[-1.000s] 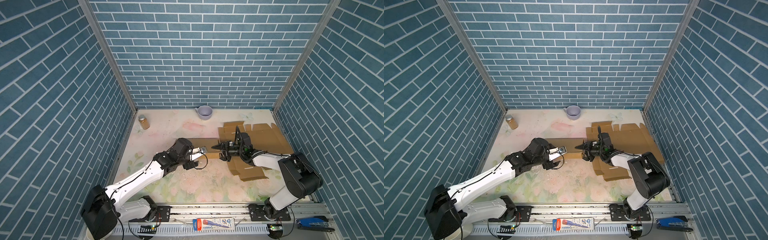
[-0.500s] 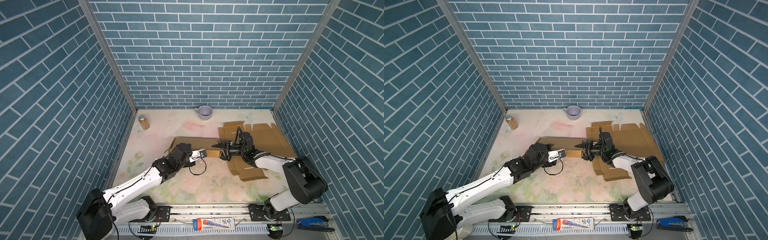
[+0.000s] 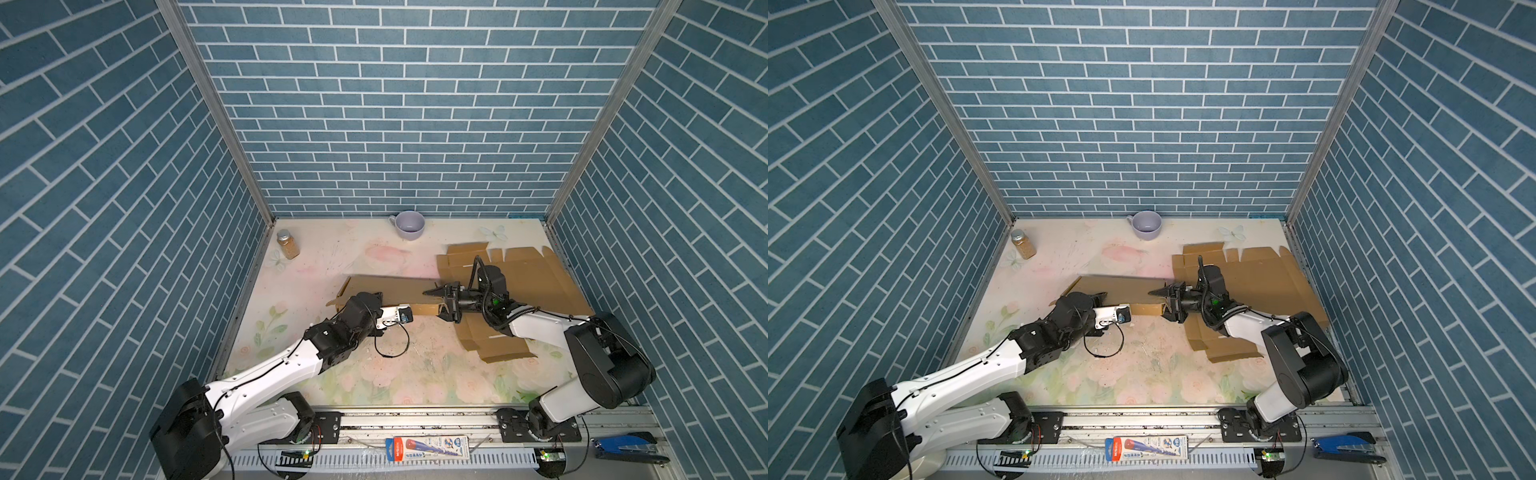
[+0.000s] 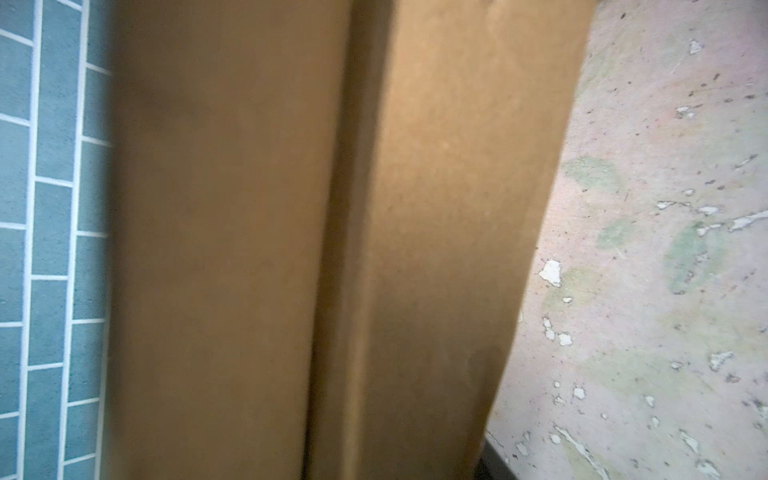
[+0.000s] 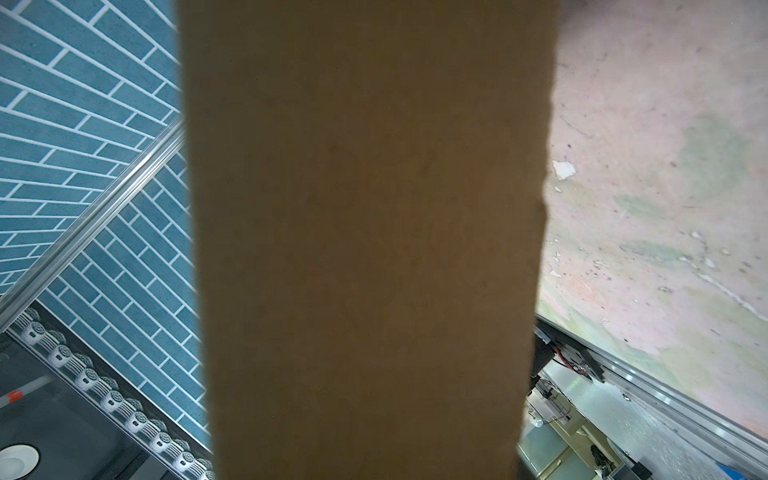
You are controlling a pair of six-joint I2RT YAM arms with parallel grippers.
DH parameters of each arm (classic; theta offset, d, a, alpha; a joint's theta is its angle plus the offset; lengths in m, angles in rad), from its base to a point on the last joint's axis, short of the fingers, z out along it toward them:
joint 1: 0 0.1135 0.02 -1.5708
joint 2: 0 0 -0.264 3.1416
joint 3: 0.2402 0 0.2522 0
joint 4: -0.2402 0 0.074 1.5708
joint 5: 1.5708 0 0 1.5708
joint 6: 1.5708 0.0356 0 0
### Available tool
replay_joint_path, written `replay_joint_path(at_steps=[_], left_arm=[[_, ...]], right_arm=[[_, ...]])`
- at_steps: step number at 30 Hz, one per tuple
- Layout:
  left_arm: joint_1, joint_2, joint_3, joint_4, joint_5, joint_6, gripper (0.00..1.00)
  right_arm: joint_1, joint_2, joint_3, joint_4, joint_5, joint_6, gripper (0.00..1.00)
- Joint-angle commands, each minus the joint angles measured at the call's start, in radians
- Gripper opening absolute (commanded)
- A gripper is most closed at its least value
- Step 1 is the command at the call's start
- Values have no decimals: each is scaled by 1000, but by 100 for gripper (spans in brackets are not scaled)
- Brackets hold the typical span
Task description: Fold the paper box
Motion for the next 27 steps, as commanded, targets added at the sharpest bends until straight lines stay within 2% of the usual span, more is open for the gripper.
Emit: replay_joint_path(at_steps=[1,6,11,15,17,20,24,27], left_arm=[[0,-10,2,0,-19,-25,49],[4,-5,15,-33,-16,-46,40],[22,14,53,-129,4,-81,37],[62,37,134,-262,62,-136,33],[80,47,172,-317,91,-166,32],[121,74,242,-423,193,-208,31],[168,158,360,-597,332,-245,30],[194,222,433,-681,428,-258,30]], right_arm=[[17,-46,-4,74,-88,62,57],[5,-72,-30,95,-68,61,70],[-37,-95,-49,102,-76,38,72],[-100,-138,-10,-32,-91,-104,73],[-136,-162,30,-153,-99,-226,73],[-193,-201,122,-442,-82,-529,73],[-228,-239,289,-878,79,-1064,73],[-213,-272,327,-960,187,-1308,72]])
